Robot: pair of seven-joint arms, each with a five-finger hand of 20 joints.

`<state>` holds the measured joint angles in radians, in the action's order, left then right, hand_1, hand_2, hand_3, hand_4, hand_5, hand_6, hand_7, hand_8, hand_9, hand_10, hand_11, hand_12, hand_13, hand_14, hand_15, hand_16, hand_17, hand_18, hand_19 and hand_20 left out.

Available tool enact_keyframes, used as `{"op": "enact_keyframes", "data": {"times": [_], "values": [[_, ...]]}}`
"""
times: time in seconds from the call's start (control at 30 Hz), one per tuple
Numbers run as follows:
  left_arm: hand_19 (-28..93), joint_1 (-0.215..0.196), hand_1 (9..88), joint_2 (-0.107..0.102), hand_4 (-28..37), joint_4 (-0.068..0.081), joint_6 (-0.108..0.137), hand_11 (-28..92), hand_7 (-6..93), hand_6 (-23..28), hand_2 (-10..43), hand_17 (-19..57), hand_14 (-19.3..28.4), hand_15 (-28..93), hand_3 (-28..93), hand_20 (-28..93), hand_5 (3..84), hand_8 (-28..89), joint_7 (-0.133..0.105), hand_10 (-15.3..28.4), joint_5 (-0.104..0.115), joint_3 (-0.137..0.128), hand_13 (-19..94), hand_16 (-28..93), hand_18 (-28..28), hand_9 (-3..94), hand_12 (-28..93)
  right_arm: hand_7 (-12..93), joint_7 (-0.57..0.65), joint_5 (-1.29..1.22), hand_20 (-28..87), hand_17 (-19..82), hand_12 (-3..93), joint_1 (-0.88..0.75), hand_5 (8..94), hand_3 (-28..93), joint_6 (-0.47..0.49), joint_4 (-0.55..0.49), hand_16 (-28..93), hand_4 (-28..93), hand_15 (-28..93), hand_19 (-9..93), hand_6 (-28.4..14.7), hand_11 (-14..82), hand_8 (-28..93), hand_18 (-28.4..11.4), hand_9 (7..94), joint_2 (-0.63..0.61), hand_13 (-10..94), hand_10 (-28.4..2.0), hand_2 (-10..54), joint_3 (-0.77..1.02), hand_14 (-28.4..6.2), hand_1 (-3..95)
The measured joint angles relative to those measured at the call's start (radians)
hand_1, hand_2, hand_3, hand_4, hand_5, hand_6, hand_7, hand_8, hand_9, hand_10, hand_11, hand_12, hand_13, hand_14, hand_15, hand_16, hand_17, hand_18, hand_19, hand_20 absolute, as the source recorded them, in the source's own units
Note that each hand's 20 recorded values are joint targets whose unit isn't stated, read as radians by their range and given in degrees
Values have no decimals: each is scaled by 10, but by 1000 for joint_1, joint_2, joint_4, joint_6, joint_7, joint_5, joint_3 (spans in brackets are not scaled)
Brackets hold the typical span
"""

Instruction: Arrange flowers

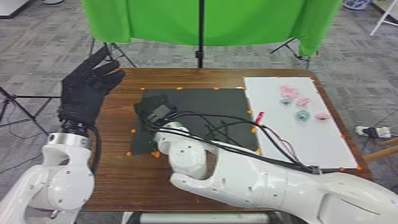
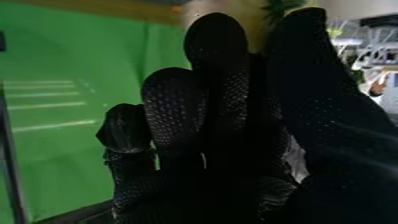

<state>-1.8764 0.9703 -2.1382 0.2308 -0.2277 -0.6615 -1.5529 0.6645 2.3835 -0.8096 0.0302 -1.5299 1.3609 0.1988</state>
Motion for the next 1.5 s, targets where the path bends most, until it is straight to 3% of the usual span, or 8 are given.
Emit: {"op": "enact_keyframes", "data": {"times": [0.47, 0.57, 0.67, 0.73, 1.03, 1.17, 1.37, 1.5], "values": [[574, 2, 247, 0, -256, 6, -6, 269, 108, 89, 104, -88, 269, 544, 776, 107, 393, -91, -4, 202, 1, -2, 264, -92, 260, 361, 106, 151, 7, -21, 614, 301, 198, 11, 725, 702, 6, -4, 168, -283, 815, 932, 31, 465, -120, -226, 794, 0, 674, -106, -95, -36, -98, 423], [574, -30, 246, 11, -257, -8, -5, 268, 108, 89, 104, -88, 270, 544, 775, 107, 393, -91, 11, 202, -1, -36, 264, -92, 259, 361, 106, 153, -44, 26, 603, 288, 195, -50, 707, 704, 54, -30, 165, -283, 809, 932, 24, 458, -124, -229, 779, 2, 659, -114, -95, 77, -105, 419], [573, -92, 244, 44, -259, -34, -2, 268, 108, 89, 104, -88, 270, 544, 773, 107, 393, -92, 48, 202, -1, -105, 263, -91, 259, 361, 106, 151, -87, 80, 577, 269, 180, -148, 688, 710, 101, -92, 152, -283, 793, 930, 17, 423, -125, -234, 758, 5, 637, -120, -95, 226, -116, 412], [573, -140, 244, 65, -261, -45, 5, 267, 109, 87, 104, -88, 270, 544, 772, 107, 394, -92, 48, 202, 1, -143, 263, -92, 259, 361, 106, 151, -78, 75, 557, 255, 169, -187, 669, 720, 104, -137, 142, -283, 781, 923, 13, 387, -124, -236, 740, -5, 621, -128, -95, 270, -120, 402], [568, -283, 238, 91, -267, -35, 37, 262, 105, 82, 101, -89, 270, 541, 775, 107, 396, -93, -19, 200, 46, -161, 262, -90, 258, 362, 107, 150, -12, -107, 523, 226, 149, -299, 626, 739, 97, -288, 111, -283, 736, 890, 5, 295, -125, -237, 692, -144, 579, -154, -95, 482, -132, 386], [566, -298, 235, 91, -269, -30, 44, 261, 102, 78, 99, -90, 270, 538, 777, 107, 396, -93, -46, 197, 61, -154, 261, -90, 258, 363, 107, 151, 55, -135, 520, 220, 148, -341, 620, 749, 8, -338, 108, -283, 733, 888, 6, 279, -125, -234, 676, -271, 573, -157, -95, 568, -132, 381], [560, -300, 234, 86, -273, -15, 60, 258, 98, 74, 98, -91, 269, 534, 777, 108, 395, -92, -119, 196, 86, -127, 261, -88, 257, 363, 106, 154, 118, -149, 516, 215, 144, -429, 602, 760, -105, -355, 101, -283, 730, 886, 5, 258, -127, -233, 637, -464, 545, -167, -95, 680, -142, 375], [558, -285, 234, 87, -273, -2, 59, 255, 98, 72, 98, -91, 269, 534, 779, 109, 394, -92, -124, 195, 87, -106, 259, -87, 257, 362, 107, 158, 166, -148, 513, 204, 141, -455, 581, 770, -89, -324, 91, -283, 731, 881, 5, 240, -129, -231, 600, -548, 516, -177, -95, 692, -149, 370]]}}
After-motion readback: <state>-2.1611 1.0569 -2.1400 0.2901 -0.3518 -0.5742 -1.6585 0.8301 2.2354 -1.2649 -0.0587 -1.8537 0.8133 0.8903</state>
